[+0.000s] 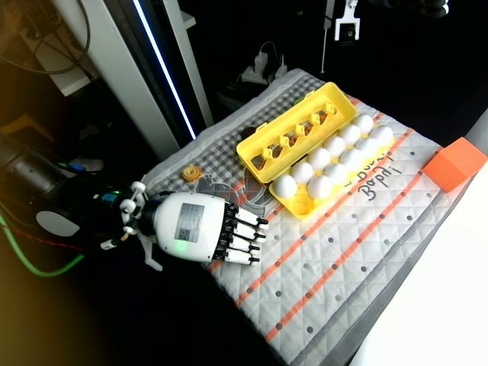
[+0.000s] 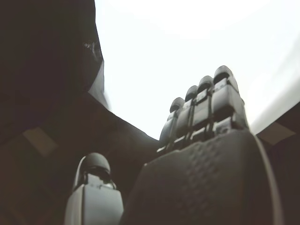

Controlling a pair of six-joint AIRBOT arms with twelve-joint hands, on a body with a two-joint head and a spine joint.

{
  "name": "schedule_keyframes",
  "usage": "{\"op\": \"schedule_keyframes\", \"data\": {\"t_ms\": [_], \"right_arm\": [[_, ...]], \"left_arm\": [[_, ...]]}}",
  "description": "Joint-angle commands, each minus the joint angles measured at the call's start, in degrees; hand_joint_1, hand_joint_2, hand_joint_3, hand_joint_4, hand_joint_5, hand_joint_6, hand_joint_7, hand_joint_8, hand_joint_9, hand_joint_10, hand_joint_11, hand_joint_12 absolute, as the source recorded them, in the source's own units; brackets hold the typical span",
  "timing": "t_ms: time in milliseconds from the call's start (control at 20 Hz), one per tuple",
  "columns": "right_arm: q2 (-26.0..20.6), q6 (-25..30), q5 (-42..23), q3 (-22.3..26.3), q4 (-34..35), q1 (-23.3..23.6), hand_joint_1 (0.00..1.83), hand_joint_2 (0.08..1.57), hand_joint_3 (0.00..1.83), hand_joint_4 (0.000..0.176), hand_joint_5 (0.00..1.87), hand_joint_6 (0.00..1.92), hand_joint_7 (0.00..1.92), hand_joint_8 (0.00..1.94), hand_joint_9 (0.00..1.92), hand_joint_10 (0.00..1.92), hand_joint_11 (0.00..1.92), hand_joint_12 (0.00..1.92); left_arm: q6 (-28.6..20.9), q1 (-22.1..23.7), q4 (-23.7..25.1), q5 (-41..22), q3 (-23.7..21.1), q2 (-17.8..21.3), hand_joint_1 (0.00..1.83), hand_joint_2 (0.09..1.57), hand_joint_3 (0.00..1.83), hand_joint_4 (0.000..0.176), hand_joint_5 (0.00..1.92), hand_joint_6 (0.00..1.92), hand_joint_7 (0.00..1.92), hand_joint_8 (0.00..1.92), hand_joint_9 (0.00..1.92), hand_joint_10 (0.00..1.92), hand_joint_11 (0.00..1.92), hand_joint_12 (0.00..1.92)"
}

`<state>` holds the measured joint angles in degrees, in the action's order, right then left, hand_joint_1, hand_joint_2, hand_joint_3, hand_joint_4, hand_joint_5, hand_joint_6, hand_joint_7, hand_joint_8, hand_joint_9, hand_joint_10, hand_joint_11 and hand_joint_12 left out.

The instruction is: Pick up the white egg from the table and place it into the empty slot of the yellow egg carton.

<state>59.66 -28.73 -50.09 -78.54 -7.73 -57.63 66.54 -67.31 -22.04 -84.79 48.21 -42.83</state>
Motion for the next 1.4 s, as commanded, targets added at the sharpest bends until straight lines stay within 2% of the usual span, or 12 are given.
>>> {"op": "schedule_keyframes", "data": {"t_ms": [0,150,200,300,700,750,800,1000,1150,1200,1250,1350], "right_arm": [[0.0,0.4,-6.2,0.0,1.5,0.8,1.03,0.98,0.0,0.0,0.9,0.01,0.95,0.01,1.02,0.0,0.78,0.47],[0.0,0.4,-6.3,0.1,1.3,0.9,1.07,0.99,0.0,0.0,0.95,0.0,1.0,0.01,1.06,0.01,0.79,0.5],[0.0,0.4,-6.4,0.1,1.3,0.9,1.13,1.04,0.01,0.0,1.09,0.59,1.03,0.01,1.09,0.01,0.83,0.55],[-0.1,0.4,-6.4,0.2,1.2,0.9,1.13,1.09,0.0,0.0,1.02,0.89,1.04,0.0,1.08,0.0,0.81,0.58],[-0.8,0.4,-7.5,0.7,1.2,1.4,1.14,1.1,0.0,0.0,1.0,0.93,1.04,0.0,1.04,0.0,0.7,0.7],[-1.0,0.4,-7.6,0.8,1.2,1.6,1.22,1.08,0.0,0.0,1.03,0.97,1.09,0.53,1.05,0.01,0.53,0.7],[-1.2,0.4,-7.7,0.8,1.2,1.9,1.23,1.1,0.0,0.0,0.99,1.06,1.06,0.75,1.04,0.0,0.47,0.7],[-1.5,0.4,-7.8,0.8,0.5,3.2,1.21,1.13,0.0,0.021,0.91,1.13,1.0,0.9,0.98,0.01,0.52,0.77],[-1.5,0.4,-7.8,0.7,-0.3,4.2,1.2,1.14,0.0,0.017,0.87,1.14,1.0,0.97,0.99,0.0,0.51,0.92],[-1.5,0.4,-7.8,0.7,-0.4,4.7,1.15,1.14,0.0,0.0,0.92,1.06,0.92,0.4,0.97,0.02,0.48,0.94],[-1.5,0.4,-7.8,0.6,-0.7,5.2,1.13,1.13,0.0,0.0,0.94,1.03,0.95,0.14,0.97,0.01,0.48,0.92],[-1.3,0.4,-7.7,0.5,-1.5,6.7,1.15,1.12,0.0,0.0,0.95,1.01,1.01,0.02,1.02,0.01,0.61,0.81]], "left_arm": [[-0.3,0.5,0.3,-6.9,0.3,0.1,0.0,0.91,0.0,0.044,0.0,0.0,0.0,0.0,0.0,0.0,0.0,0.0],[-0.3,0.5,0.3,-6.9,0.3,0.1,0.0,0.9,0.0,0.044,0.0,0.0,0.0,0.0,0.0,0.0,0.0,0.0],[-0.3,0.5,0.3,-6.9,0.3,0.1,0.0,0.9,0.0,0.04,0.0,0.0,0.0,0.0,0.0,0.0,0.0,0.0],[-0.3,0.4,0.3,-6.9,0.2,0.1,0.0,0.9,0.0,0.04,0.0,0.0,0.0,0.0,0.0,0.0,0.0,0.0],[-0.3,0.4,0.3,-7.0,0.2,0.1,0.0,0.9,0.0,0.046,0.0,0.0,0.0,0.0,0.0,0.0,0.0,0.0],[-0.3,0.4,0.3,-7.0,0.2,0.1,0.0,0.9,0.0,0.044,0.0,0.0,0.0,0.0,0.0,0.0,0.0,0.0],[-0.3,0.4,0.3,-7.0,0.2,0.1,0.0,0.89,0.0,0.043,0.0,0.0,0.0,0.0,0.0,0.0,0.0,0.0],[-0.3,0.4,0.3,-7.0,0.2,0.0,0.0,0.9,0.0,0.044,0.0,0.0,0.0,0.0,0.0,0.0,0.0,0.0],[-0.3,0.4,0.3,-7.0,0.3,0.0,0.0,0.9,0.0,0.039,0.0,0.0,0.0,0.0,0.0,0.0,0.0,0.0],[-0.3,0.4,0.3,-7.0,0.3,0.0,0.0,0.9,0.0,0.038,0.0,0.0,0.0,0.0,0.0,0.0,0.0,0.0],[-0.3,0.4,0.3,-6.9,0.3,0.0,0.0,0.9,0.0,0.039,0.0,0.0,0.0,0.0,0.0,0.0,0.0,0.0],[-0.3,0.4,0.3,-6.9,0.3,-0.1,0.0,0.89,0.0,0.039,0.0,0.0,0.0,0.0,0.0,0.0,0.0,0.0]]}}
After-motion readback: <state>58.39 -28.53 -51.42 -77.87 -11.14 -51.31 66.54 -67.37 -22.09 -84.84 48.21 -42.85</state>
